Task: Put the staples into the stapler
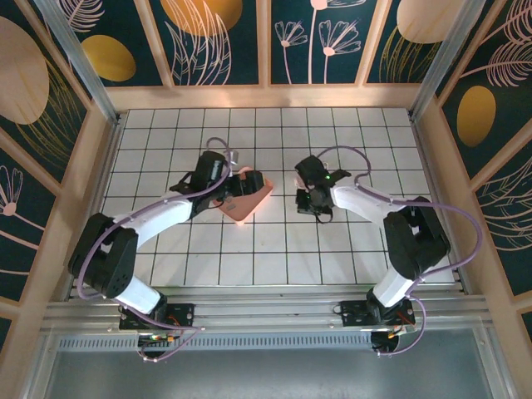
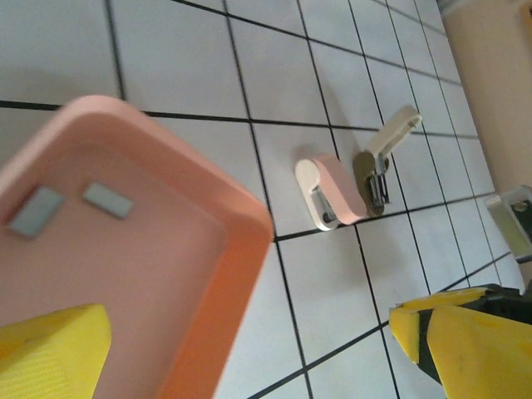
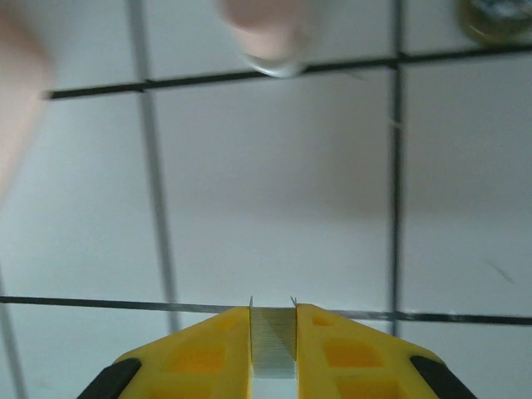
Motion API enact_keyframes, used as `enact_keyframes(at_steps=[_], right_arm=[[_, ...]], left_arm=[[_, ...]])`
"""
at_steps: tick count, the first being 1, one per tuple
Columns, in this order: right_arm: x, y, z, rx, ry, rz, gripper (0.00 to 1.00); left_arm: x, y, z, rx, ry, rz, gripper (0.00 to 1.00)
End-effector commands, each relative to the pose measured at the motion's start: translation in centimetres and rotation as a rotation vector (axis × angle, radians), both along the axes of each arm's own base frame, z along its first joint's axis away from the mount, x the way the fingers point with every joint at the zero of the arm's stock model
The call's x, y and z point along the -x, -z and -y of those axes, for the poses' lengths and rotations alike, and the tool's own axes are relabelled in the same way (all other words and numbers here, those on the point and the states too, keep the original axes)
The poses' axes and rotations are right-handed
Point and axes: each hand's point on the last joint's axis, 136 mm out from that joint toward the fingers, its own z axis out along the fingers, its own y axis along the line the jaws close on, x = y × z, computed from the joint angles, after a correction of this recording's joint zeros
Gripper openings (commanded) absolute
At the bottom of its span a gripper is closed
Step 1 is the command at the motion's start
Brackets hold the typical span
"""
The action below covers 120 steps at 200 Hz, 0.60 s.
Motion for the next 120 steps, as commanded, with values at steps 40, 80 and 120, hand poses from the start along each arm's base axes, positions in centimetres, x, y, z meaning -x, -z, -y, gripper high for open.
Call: enact_keyframes(at_steps=[40, 80, 120], right_arm=[[0.8, 2.8, 6.0, 0.045, 0.056, -0.068, 0.18], [0.0, 3.3, 7.9, 0.078, 0.056, -0.071, 0.18], [-0.9, 3.4, 8.8, 0.107, 0.042, -0.072, 0.18]], left_arm=[[-0.2, 1.1, 3.4, -0.087, 0.062, 0.001, 0.97], [-0.6, 1.3, 4.1, -0.089, 0.065, -0.004, 0.97], [-1.1, 1.9, 4.5, -0.097, 0.065, -0.018, 0.97]])
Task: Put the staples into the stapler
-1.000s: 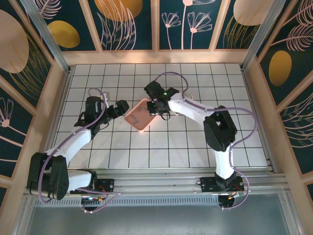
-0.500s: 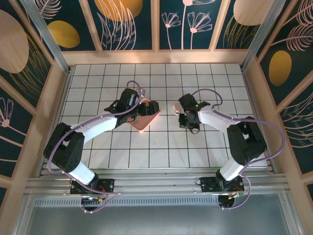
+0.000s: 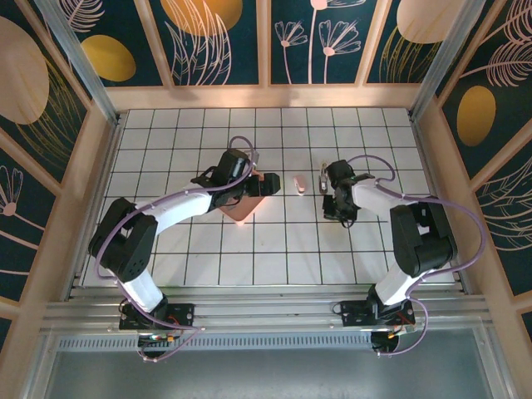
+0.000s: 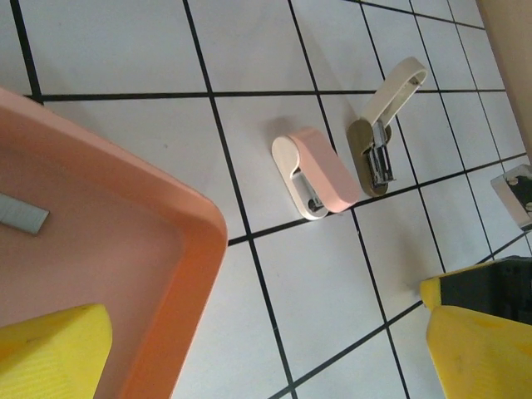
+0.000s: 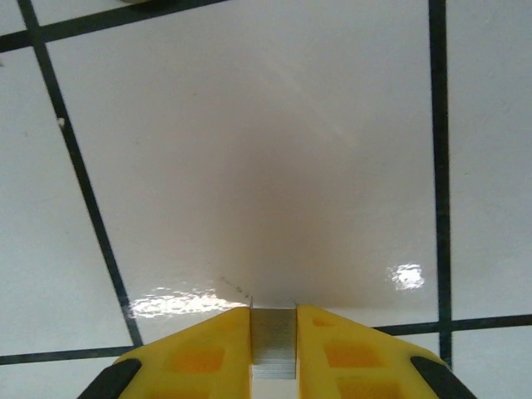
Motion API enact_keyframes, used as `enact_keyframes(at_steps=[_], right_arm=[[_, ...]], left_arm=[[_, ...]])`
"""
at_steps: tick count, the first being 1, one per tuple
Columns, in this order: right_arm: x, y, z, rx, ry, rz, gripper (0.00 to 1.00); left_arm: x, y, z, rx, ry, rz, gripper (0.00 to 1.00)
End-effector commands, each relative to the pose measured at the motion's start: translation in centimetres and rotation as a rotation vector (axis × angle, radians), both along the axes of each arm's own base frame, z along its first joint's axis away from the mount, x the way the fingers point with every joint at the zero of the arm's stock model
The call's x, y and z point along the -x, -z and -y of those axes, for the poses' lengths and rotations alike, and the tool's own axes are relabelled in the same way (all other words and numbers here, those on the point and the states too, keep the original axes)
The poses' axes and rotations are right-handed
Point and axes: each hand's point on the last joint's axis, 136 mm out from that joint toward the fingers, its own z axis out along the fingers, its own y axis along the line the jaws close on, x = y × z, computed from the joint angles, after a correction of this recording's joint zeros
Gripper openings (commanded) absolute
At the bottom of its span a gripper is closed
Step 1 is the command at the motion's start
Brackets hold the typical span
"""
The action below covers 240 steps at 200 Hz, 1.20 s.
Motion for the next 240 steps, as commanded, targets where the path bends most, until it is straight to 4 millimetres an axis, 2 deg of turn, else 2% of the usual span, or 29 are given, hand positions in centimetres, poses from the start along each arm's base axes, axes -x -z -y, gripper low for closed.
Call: enact_keyframes(at_steps=[1, 41, 58, 89, 124, 216, 240], right_arm=[[-0.9, -0.1, 0.5, 0.029, -0.035, 0.009, 0.18], [-0.7, 0.3, 0.9, 0.041, -0.043, -0.019, 0.2], [-0.5, 0.2, 0.9, 0.041, -0.046, -0.032, 0.25], [-1.2, -1.7, 0.9, 0.028, -0.034, -0.024, 0.35], [-1.9, -3.0, 1.1, 0.009, -0.024, -0.048, 0.36], [-1.1, -0.3, 0.7, 0.0, -0.063, -0.141, 0.34], [-1.0, 0.2, 0.7, -0.002, -0.065, -0.155, 0.31]], left_arm=[[-0.7, 0.3, 0.3, -0.022, -0.003, 0.003, 0.97], [-1.0, 0.3, 0.5, -0.025, 0.001, 0.003, 0.97], [-1.0, 0.3, 0.6, -0.026, 0.003, 0.005, 0.97], [-0.9, 0.1, 0.7, -0.015, 0.005, 0.006, 0.97], [-0.8, 0.0, 0.8, -0.002, 0.01, 0.002, 0.97], [-0.7, 0.3, 0.9, -0.003, 0.014, -0.006, 0.97], [-0.7, 0.4, 0.9, -0.004, 0.015, -0.008, 0.97]])
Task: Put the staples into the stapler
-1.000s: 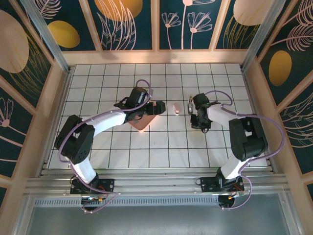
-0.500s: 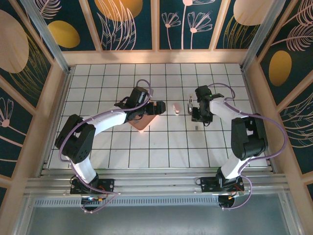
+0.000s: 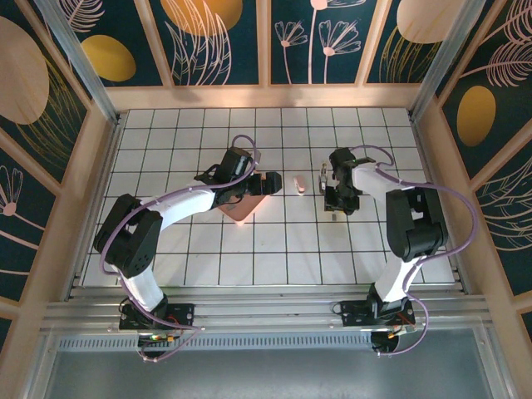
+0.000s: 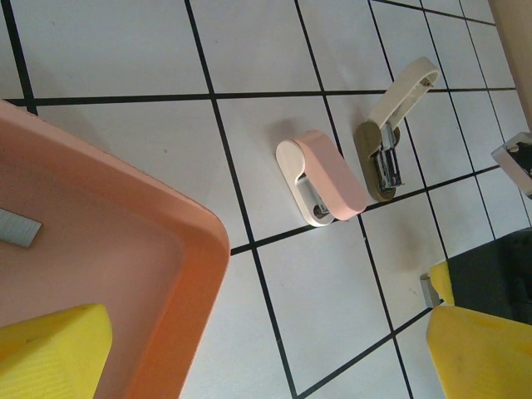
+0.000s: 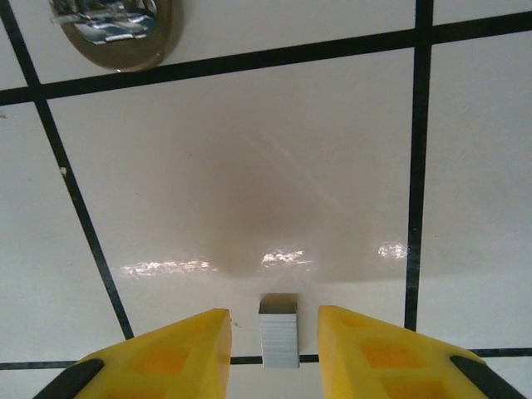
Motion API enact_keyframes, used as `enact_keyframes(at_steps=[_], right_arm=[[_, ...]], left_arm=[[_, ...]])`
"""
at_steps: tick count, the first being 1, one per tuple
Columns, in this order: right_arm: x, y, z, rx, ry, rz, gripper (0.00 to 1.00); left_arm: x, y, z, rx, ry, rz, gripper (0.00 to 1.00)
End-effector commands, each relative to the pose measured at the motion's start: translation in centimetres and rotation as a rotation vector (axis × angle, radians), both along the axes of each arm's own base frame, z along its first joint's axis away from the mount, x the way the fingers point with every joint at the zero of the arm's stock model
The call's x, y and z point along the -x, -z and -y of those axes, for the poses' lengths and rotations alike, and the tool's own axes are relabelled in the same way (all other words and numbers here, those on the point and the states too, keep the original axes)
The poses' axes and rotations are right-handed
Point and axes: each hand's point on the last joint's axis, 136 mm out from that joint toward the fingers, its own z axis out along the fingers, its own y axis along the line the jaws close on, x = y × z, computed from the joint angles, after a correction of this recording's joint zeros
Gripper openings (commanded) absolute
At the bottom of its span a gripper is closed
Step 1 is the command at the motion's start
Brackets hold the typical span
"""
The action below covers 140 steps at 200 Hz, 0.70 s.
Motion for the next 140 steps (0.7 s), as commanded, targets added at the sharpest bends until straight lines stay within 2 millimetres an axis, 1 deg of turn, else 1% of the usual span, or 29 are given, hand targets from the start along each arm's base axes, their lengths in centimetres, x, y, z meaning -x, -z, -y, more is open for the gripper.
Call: enact_keyframes(at_steps=[1, 38, 101, 140], right_arm=[[0.7, 0.7, 0.1, -0.004, -0.017, -0.044, 0.31], [1.2, 1.3, 0.2, -0.002, -0.017, -0.063, 0.28], [1.6, 2.1, 0.4, 0.006, -0.013, -0.086, 0.26], [1.7, 2.6, 0.6, 0.007, -0.002, -0.092, 0.22]], left_arm=[[-0.2, -0.3, 0.5, 0.006, 0.01, 0.008, 0.97], [-0.2, -0.2, 0.4, 0.004, 0.007, 0.005, 0.97], [-0.1, -0.1, 0.3, 0.004, 0.004, 0.002, 0.97], [-0.1, -0.2, 0.2, 0.0, 0.001, 0.006, 0.97]])
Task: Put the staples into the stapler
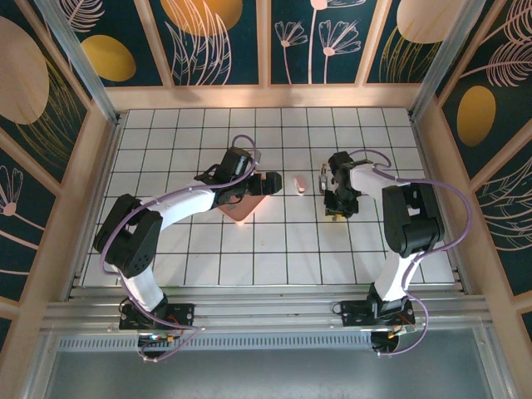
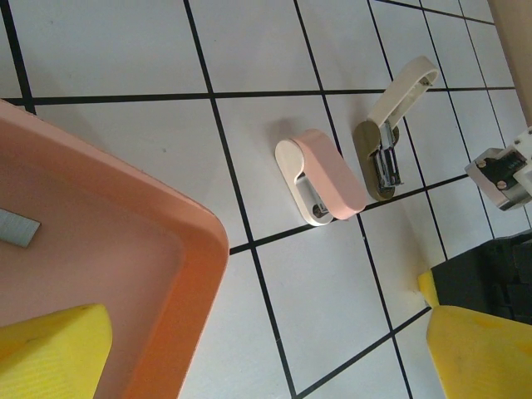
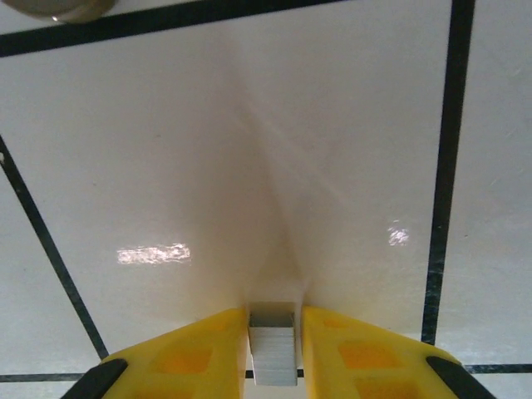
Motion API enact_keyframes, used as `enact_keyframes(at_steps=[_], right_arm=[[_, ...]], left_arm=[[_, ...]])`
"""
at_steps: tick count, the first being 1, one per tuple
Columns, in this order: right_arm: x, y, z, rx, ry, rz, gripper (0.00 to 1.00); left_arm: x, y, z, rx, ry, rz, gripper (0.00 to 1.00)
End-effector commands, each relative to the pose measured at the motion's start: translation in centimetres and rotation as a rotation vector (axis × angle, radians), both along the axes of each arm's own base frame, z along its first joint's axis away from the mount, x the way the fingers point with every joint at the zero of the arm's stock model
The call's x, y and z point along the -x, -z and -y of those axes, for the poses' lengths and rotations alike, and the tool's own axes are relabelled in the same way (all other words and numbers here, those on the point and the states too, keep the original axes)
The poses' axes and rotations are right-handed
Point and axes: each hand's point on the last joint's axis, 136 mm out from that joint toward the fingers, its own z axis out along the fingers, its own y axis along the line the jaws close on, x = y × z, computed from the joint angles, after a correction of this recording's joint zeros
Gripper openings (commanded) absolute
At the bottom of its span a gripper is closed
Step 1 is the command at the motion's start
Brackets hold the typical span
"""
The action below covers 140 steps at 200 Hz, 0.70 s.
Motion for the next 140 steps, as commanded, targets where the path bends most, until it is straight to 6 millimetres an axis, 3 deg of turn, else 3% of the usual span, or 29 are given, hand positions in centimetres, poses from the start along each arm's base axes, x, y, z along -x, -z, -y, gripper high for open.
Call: enact_keyframes(at_steps=[1, 58, 87, 95, 140], right_arm=[[0.9, 1.2, 0.5, 0.007, -0.005, -0.038, 0.22], [0.2, 1.3, 0.9, 0.008, 0.014, 0.013, 0.16], [-2.0, -1.6, 0.8, -0.012, 0.052, 0.18, 0.16], [-2.7, -2.6, 0.7, -0.03, 0.063, 0.24, 0.16], [-5.0, -6.8, -0.2, -0.13, 0.103, 0.489, 0.16]], left_arm=[[-0.1, -0.2, 0.2, 0.0, -0.001, 0.007, 0.97], [-0.3, -0.6, 0.1, 0.001, -0.009, 0.022, 0.97], [-0.8, -1.3, -0.4, 0.019, -0.052, 0.072, 0.97], [-0.9, -2.9, -0.5, 0.048, -0.063, 0.112, 0.97], [-1.7, -5.1, -0.3, 0.115, -0.084, 0.198, 0.98]])
